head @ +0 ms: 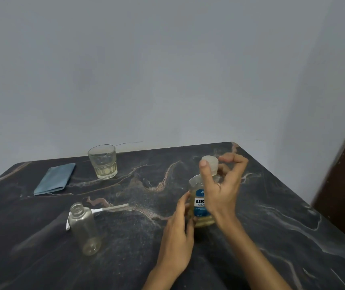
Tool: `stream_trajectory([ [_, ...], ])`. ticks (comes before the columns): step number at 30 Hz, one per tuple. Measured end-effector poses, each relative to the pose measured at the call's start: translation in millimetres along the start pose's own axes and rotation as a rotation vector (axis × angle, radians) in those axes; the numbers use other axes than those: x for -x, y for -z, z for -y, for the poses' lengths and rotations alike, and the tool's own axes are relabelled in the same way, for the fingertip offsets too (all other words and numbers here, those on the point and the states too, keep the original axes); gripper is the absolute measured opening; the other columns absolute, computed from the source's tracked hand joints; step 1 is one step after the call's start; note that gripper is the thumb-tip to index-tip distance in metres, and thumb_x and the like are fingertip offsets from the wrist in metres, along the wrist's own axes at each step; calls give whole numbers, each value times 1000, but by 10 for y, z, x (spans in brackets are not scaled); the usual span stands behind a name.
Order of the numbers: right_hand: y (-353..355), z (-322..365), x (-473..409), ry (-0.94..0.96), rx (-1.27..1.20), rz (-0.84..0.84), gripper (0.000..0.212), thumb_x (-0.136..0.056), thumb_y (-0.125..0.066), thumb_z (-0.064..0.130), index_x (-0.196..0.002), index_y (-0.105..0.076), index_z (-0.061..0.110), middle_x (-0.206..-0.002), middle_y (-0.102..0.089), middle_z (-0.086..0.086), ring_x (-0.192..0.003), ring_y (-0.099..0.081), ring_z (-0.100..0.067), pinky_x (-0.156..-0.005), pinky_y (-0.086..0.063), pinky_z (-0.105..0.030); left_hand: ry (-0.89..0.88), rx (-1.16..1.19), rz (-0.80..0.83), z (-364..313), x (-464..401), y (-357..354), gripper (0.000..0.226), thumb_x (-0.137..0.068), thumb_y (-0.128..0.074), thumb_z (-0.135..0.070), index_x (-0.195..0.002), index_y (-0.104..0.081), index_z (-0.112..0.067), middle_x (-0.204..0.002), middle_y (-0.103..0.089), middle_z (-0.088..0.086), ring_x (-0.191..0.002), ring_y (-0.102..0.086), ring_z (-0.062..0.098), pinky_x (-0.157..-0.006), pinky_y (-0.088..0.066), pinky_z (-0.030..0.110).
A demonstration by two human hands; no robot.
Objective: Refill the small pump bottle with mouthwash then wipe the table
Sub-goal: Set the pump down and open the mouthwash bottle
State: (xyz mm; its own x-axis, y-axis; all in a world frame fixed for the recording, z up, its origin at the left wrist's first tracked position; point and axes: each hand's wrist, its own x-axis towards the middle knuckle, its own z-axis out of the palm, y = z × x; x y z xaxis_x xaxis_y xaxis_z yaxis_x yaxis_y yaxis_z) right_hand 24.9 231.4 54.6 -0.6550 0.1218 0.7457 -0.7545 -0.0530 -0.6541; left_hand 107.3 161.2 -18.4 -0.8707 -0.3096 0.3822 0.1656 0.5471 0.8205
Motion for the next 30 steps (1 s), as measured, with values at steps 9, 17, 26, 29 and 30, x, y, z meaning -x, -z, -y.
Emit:
stream_trajectory([
  [9, 56, -106, 9, 13, 72, -8, 26, -84, -59, 56, -97, -42, 41, -91, -56, -2, -77, -60, -19, -65, -52, -33, 7, 42, 14, 20, -34, -1, 60, -94, -50, -5, -128, -33, -51, -123, -56, -24, -113, -52, -10, -96, -47, 21],
  [17, 77, -167, 31, 66, 99, 16, 31, -100, -34, 38, -114, -56, 21, -102, -64, 2, -90, -60, -3, -71, -46, -12, 13, 44, 5, 21, -36, -16, 58, -94, -50, -8, -130, -35, -51, -122, -56, -26, -116, -51, -4, -98, -48, 32],
  [26, 98, -108, 33, 53, 9, 53, 43, -81, -65, 40, -111, -34, 45, -108, -48, 0, -84, -64, -23, -66, -54, -37, 18, 41, -6, 34, -29, -4, 61, -93, -53, -10, -125, -34, -59, -121, -57, -20, -114, -54, -4, -95, -50, 29],
  [29, 85, -119, 36, 87, 18, 58, 41, -83, -64, 38, -107, -34, 51, -103, -51, 14, -83, -64, -15, -67, -53, -30, 14, 46, -1, 35, -33, 1, 60, -93, -53, -10, -125, -35, -58, -121, -58, -21, -114, -54, -5, -95, -50, 28],
  [30, 80, -124, 41, 85, 14, 54, 39, -84, -62, 39, -109, -35, 53, -103, -51, 20, -85, -64, -13, -68, -53, -28, 11, 47, -2, 34, -33, 4, 60, -93, -53, -10, -125, -35, -57, -120, -58, -22, -113, -54, -5, -94, -51, 28],
])
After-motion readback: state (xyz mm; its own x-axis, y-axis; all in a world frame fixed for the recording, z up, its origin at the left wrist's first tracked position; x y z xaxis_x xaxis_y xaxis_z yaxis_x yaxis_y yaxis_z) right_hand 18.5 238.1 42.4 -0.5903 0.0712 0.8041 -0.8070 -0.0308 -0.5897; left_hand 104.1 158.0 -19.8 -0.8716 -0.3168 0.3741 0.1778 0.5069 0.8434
